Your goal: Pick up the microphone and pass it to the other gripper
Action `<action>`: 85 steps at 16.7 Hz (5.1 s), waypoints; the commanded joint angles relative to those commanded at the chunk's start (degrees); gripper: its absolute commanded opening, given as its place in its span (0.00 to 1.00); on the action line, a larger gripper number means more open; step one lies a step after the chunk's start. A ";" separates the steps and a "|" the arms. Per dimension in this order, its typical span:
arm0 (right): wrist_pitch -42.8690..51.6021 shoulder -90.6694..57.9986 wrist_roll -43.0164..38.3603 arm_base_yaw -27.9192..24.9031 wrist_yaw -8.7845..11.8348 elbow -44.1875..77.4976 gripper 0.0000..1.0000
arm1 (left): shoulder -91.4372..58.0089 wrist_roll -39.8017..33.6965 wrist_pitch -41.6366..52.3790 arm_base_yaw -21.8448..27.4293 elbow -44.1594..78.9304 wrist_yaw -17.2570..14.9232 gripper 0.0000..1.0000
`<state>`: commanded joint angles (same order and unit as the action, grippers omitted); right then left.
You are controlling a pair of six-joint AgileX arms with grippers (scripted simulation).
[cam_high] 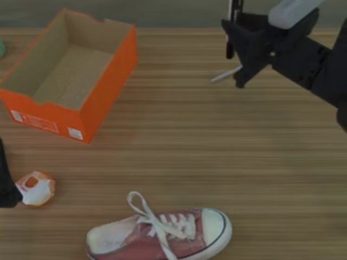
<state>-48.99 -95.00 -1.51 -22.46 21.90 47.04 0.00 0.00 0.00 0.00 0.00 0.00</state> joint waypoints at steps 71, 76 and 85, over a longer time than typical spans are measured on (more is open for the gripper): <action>6.60 7.97 -0.66 -13.25 -12.76 0.23 0.00 | -86.22 2.69 -27.48 41.37 57.55 7.01 0.17; 6.60 7.97 -0.66 -13.25 -12.76 0.23 0.00 | -86.22 2.69 -27.48 41.37 57.55 7.01 0.00; 6.60 7.97 -0.66 -13.25 -12.76 0.23 0.23 | -86.22 2.69 -27.48 41.37 57.55 7.01 0.00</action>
<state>-42.40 -87.02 -2.17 -35.71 9.14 47.27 -86.22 2.69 -27.48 41.37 57.55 7.01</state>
